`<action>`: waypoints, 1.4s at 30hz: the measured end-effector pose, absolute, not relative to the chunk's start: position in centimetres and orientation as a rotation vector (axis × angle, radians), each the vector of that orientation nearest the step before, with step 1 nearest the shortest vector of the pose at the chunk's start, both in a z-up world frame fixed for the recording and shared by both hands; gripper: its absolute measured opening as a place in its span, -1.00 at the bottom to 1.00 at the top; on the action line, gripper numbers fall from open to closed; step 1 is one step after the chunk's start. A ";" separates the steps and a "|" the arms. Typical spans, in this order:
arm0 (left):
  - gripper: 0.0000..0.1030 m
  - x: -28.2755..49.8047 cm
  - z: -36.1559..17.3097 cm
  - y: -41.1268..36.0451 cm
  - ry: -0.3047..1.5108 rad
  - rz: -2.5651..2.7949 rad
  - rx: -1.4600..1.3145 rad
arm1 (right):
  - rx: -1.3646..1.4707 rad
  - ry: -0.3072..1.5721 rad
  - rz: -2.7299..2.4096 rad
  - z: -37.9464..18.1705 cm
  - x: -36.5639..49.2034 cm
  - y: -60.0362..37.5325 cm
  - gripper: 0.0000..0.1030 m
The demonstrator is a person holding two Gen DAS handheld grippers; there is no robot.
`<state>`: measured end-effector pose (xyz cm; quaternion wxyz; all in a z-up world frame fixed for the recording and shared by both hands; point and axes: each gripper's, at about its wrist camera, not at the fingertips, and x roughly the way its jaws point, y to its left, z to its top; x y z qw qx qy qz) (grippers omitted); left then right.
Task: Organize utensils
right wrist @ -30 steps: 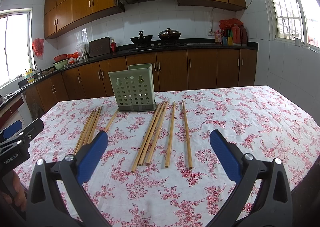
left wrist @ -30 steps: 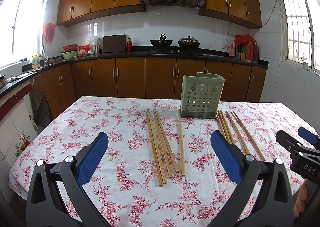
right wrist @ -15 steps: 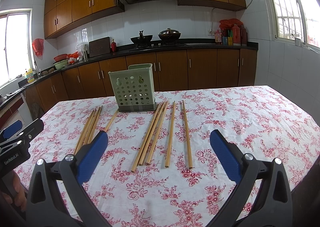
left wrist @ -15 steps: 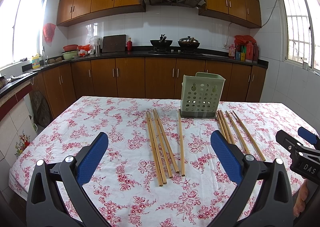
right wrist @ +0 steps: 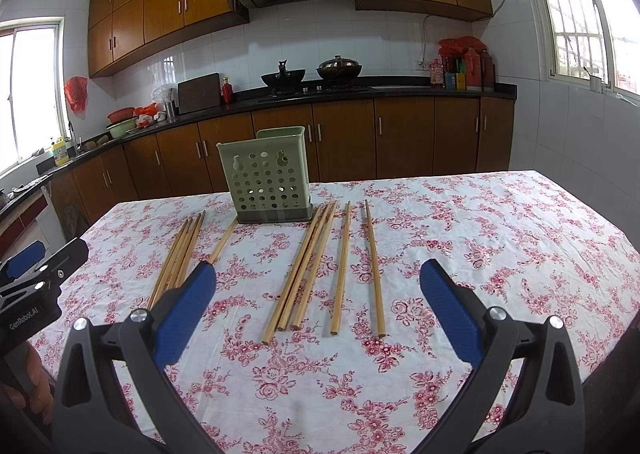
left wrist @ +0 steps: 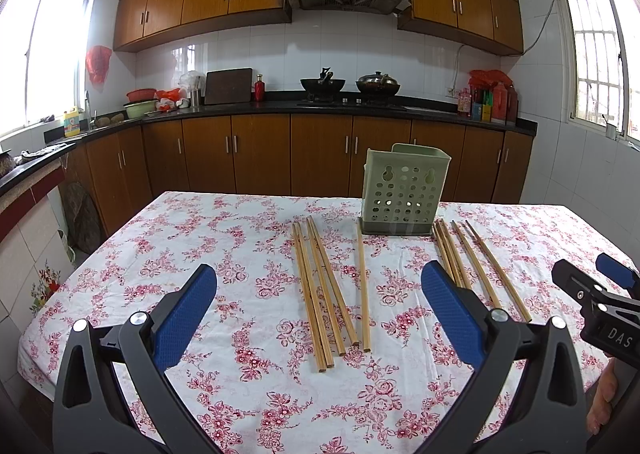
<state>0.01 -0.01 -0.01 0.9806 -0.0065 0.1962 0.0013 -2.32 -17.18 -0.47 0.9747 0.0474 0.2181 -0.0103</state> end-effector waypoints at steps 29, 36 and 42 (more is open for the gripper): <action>0.96 7.0 -2.8 6.1 0.651 0.129 -0.106 | 0.232 0.783 -0.136 -4.1 8.1 -23.8 0.34; 0.63 9.7 -4.1 7.1 0.737 0.093 -0.132 | 0.214 0.924 -0.120 -7.5 12.7 -24.0 -0.21; 0.37 11.7 -5.3 6.1 0.789 0.031 -0.124 | 0.103 0.942 -0.152 -9.0 13.6 -22.9 -0.61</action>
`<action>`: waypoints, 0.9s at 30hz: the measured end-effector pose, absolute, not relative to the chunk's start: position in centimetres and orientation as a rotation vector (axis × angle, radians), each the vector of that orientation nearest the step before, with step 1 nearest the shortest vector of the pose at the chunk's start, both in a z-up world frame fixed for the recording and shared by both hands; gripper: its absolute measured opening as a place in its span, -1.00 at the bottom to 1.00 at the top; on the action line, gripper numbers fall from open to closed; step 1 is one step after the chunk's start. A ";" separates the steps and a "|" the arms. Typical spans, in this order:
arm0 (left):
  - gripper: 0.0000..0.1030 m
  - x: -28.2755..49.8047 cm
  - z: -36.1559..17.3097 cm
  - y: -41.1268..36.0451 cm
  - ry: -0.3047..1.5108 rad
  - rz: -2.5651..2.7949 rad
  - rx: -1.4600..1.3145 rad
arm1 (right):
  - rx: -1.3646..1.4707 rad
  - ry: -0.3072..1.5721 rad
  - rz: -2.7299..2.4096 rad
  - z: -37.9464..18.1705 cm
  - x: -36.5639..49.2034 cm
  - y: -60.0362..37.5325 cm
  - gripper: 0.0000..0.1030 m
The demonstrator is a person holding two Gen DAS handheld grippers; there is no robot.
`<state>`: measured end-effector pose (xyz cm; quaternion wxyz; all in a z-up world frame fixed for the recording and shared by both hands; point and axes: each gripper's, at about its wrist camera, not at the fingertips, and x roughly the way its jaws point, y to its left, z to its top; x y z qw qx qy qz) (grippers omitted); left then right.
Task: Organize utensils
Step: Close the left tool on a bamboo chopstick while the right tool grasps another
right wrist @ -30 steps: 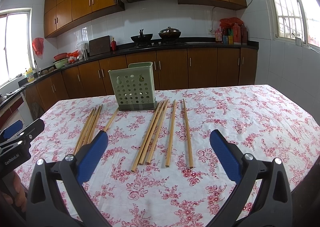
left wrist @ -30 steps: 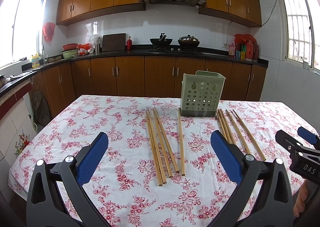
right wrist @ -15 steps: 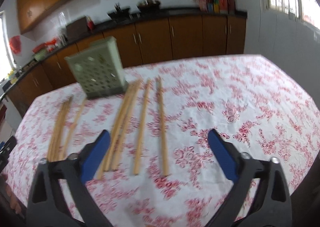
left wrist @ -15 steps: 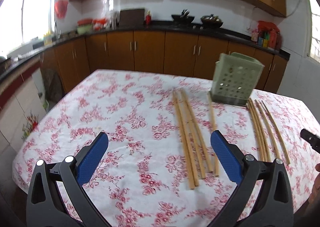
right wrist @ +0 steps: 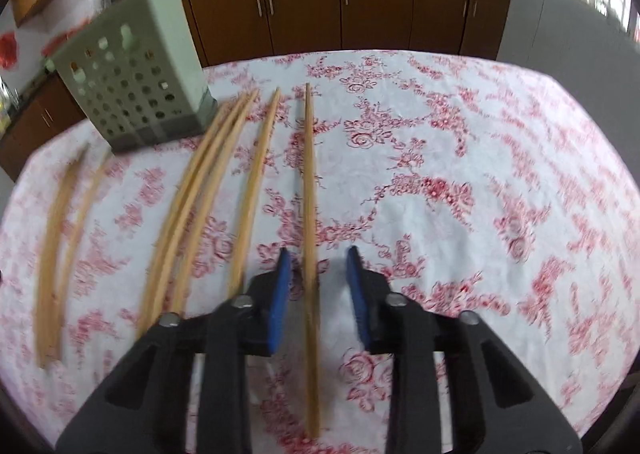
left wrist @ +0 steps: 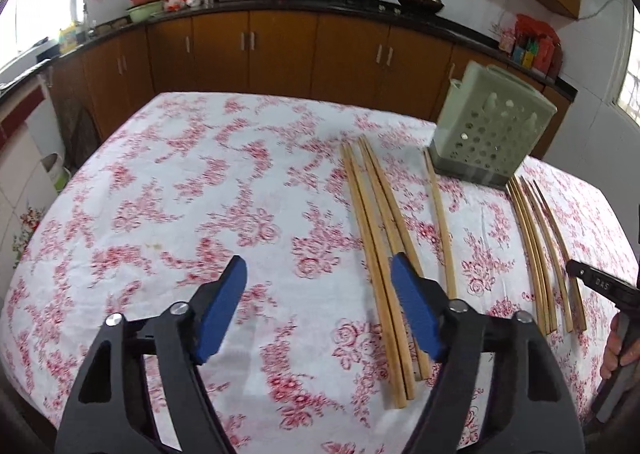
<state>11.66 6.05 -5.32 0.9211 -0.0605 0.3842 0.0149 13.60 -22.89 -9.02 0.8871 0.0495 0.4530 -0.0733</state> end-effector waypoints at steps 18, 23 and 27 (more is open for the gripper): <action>-0.49 14.6 -8.3 3.1 0.926 -0.053 -0.043 | 0.106 0.924 -0.155 -9.1 13.6 -23.4 -0.82; -0.85 16.0 -8.4 3.1 0.920 -0.017 -0.003 | 0.070 0.925 -0.145 -9.0 14.3 -23.2 -0.84; -0.86 18.9 -8.5 4.8 0.910 0.040 -0.024 | 0.082 0.914 -0.169 -8.9 16.0 -24.0 -0.85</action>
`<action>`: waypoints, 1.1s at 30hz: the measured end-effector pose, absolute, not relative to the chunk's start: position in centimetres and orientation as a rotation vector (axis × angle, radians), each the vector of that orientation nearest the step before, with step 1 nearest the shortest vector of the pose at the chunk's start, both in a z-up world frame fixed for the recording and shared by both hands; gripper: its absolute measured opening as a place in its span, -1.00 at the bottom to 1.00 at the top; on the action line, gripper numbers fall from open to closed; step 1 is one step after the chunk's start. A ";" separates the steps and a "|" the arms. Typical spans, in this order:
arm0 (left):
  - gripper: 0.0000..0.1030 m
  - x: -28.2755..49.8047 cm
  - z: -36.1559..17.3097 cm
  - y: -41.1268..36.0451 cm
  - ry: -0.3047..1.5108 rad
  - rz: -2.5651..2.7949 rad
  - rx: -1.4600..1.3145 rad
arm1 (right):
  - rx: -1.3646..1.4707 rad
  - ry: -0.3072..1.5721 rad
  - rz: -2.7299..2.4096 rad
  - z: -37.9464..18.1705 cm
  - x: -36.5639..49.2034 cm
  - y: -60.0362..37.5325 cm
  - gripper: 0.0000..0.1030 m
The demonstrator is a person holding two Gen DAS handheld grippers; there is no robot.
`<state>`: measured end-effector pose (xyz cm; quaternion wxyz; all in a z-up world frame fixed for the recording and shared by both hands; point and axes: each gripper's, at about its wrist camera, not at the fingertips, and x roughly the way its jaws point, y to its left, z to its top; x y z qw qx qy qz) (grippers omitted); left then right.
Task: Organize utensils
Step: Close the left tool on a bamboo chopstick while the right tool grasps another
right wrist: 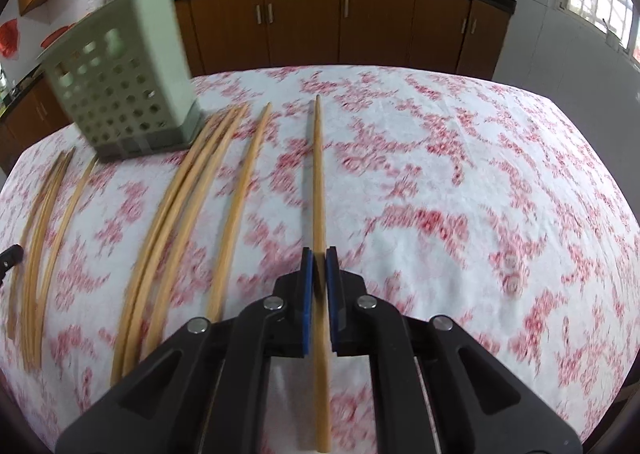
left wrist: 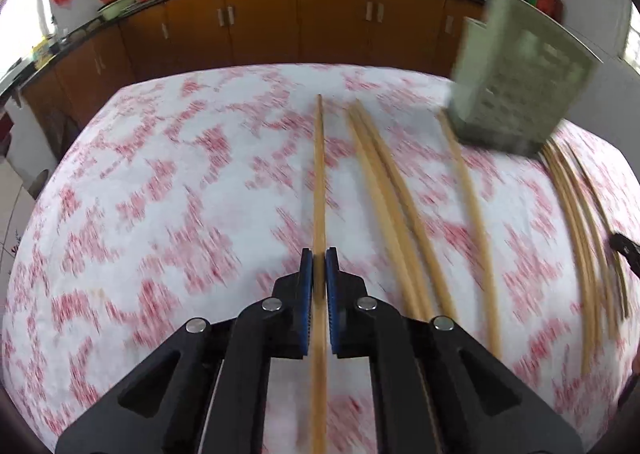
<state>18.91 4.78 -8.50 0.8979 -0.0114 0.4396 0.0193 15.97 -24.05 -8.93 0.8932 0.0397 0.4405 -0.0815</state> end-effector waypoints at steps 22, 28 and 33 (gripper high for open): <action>-0.81 17.4 -8.6 6.7 0.881 -0.028 -0.080 | 0.093 0.875 -0.207 -9.2 15.0 -25.4 -0.75; -0.73 17.2 -8.7 6.6 0.881 -0.038 -0.081 | 0.105 0.874 -0.216 -9.3 14.3 -25.6 -0.65; -0.64 16.4 -8.7 5.9 0.885 -0.033 -0.031 | 0.083 0.875 -0.198 -9.4 13.3 -25.2 -0.65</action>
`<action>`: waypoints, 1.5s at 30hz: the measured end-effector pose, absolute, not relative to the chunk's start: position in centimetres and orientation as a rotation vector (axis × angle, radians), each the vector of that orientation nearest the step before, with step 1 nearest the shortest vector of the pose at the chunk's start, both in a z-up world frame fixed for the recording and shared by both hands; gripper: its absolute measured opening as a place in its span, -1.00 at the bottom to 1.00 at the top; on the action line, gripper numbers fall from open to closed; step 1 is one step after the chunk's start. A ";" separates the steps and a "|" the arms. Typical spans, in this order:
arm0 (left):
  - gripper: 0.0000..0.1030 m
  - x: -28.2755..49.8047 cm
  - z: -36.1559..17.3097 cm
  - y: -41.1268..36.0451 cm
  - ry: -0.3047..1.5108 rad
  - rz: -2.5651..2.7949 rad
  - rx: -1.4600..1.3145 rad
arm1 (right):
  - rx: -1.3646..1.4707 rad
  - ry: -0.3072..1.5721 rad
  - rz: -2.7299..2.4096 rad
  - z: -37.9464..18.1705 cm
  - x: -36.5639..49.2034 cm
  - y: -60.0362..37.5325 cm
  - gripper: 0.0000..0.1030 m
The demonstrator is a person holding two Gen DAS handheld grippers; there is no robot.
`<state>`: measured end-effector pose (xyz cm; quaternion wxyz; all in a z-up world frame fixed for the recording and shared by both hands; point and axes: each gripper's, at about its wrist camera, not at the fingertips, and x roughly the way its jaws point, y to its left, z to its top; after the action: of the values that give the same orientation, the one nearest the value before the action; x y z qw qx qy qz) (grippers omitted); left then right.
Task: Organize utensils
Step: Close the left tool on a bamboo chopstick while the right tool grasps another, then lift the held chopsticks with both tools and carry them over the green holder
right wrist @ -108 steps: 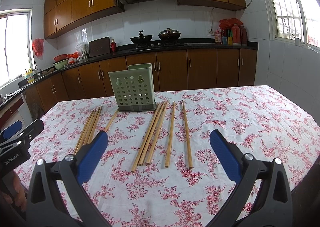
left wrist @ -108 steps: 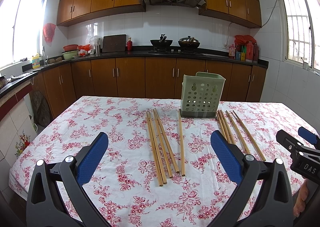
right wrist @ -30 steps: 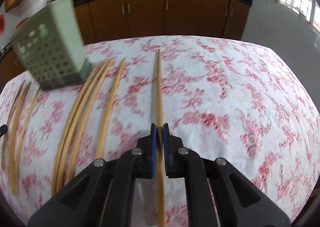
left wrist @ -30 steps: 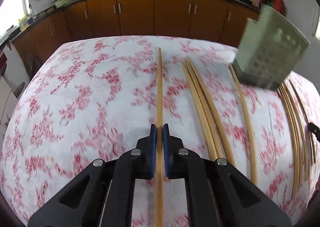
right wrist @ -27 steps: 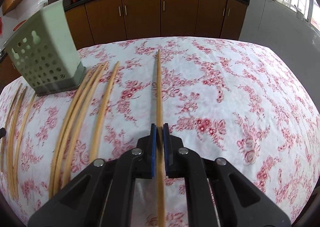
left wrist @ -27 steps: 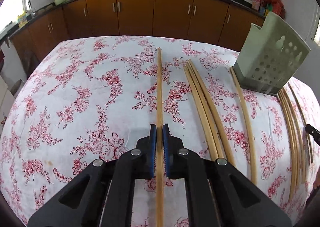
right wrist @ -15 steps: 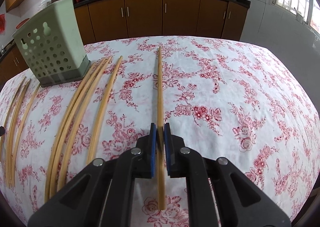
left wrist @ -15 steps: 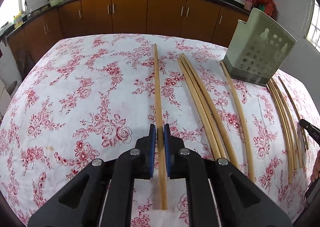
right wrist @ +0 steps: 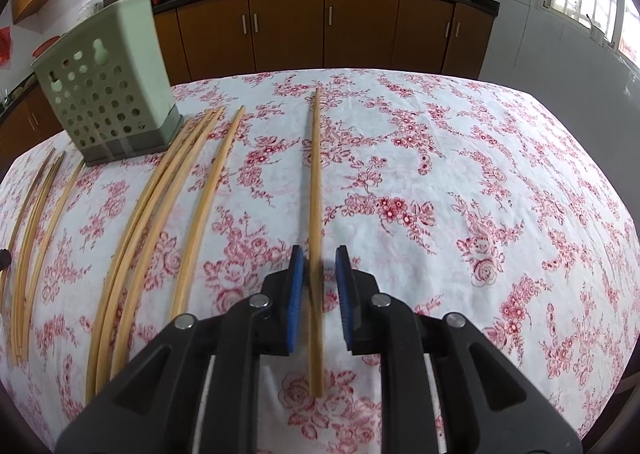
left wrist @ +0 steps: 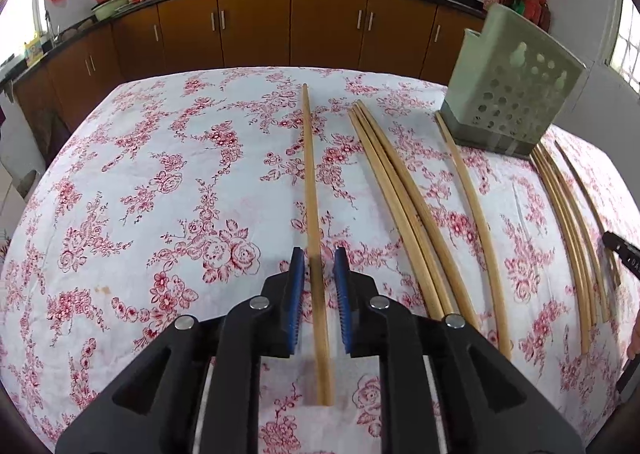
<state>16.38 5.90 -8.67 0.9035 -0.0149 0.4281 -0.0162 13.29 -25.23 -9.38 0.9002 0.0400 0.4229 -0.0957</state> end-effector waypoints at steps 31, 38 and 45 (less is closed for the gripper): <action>-0.87 13.1 3.9 7.6 0.573 -0.039 -0.128 | 0.151 0.504 -0.139 4.0 8.4 -27.2 -0.85; -0.87 13.7 7.3 7.4 0.482 -0.040 -0.134 | 0.145 0.441 -0.135 6.3 8.8 -27.1 -0.85; -0.87 14.0 8.7 7.0 0.452 -0.036 -0.119 | 0.133 0.411 -0.129 8.1 9.3 -26.7 -0.85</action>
<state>13.98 7.03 8.74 0.9727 -0.0591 0.2239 -0.0179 9.29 -26.68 8.10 0.9747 0.0660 0.2036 -0.0642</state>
